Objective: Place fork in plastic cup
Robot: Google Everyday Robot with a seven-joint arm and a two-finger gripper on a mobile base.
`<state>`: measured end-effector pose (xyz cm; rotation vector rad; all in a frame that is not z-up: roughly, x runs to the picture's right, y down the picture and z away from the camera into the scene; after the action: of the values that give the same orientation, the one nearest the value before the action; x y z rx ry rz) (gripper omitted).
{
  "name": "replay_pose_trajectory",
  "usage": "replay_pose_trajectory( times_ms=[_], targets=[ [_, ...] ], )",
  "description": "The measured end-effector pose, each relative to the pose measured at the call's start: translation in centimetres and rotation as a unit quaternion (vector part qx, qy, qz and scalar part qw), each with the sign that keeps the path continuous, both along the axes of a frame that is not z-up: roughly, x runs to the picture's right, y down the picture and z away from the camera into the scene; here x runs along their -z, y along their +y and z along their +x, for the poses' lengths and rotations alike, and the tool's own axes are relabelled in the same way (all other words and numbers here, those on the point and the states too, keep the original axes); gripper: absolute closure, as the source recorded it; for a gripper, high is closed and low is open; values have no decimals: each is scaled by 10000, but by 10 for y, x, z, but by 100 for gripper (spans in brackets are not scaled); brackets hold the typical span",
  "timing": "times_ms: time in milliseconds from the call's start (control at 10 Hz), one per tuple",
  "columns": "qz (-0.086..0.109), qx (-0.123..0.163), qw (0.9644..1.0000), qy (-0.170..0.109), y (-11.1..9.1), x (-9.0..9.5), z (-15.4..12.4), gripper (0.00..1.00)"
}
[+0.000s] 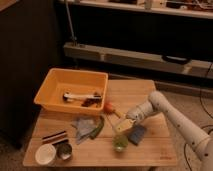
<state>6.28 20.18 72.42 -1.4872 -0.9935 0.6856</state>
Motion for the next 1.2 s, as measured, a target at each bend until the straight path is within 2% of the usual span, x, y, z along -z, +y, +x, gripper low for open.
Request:
replay_pose_trajectory(
  times_ms=[100,200,700,800,900,1200],
  targets=[
    [20,39,9999,-105,2,2,2,90],
    [43,91,9997,-217,3,4,1,84],
    [88,287,9982,-515,7,11,0,32],
    [90,310,9981,-533,8,12,-1,25],
    [93,339,9979,-541,9,13,-1,20],
    [119,456,9972,-582,11,16,-9,20]
  ],
)
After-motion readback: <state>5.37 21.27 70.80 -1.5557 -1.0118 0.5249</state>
